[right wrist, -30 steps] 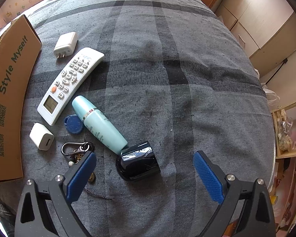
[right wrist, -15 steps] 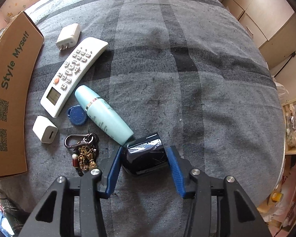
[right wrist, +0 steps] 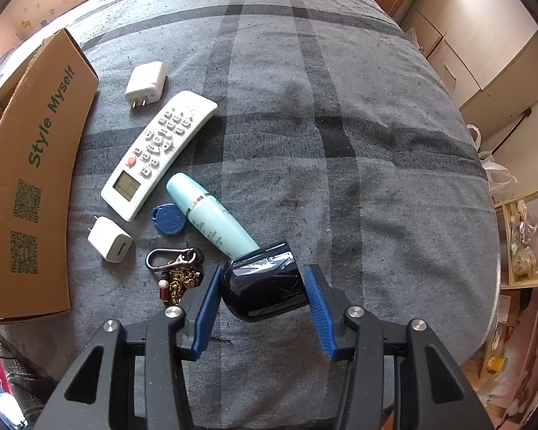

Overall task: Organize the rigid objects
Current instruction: 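Grasp the black cylinder with the right tool while the left tool holds the box wall, then carry the black cylinder into the box with the right tool and release it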

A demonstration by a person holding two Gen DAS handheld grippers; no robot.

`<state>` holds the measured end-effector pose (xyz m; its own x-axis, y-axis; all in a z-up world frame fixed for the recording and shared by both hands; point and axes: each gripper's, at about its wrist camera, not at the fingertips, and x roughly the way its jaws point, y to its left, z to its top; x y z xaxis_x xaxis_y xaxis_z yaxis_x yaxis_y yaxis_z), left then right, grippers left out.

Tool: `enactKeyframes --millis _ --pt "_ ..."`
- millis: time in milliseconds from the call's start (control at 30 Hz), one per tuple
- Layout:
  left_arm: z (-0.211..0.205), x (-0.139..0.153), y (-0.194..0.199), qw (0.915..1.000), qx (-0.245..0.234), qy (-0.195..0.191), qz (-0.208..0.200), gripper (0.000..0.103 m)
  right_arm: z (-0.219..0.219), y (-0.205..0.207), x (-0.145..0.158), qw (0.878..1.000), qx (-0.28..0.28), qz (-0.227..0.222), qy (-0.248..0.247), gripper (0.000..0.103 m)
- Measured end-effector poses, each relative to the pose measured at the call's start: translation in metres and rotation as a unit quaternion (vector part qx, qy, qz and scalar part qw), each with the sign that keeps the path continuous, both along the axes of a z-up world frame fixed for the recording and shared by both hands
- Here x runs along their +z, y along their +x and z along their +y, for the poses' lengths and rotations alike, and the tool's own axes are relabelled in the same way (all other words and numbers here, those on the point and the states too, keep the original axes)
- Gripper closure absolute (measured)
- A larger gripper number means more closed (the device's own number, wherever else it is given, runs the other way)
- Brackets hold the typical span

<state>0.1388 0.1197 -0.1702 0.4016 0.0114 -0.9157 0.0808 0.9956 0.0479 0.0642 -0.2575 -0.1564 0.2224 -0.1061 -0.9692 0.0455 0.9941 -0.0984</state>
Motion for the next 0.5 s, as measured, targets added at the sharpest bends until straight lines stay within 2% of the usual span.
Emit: enactKeyframes --millis 500 --pt "0.013 0.0 0.0 0.9998 0.005 -0.019 0.0 0.088 0.046 0.012 0.044 0.999 0.034 -0.037 -0.003 0.052"
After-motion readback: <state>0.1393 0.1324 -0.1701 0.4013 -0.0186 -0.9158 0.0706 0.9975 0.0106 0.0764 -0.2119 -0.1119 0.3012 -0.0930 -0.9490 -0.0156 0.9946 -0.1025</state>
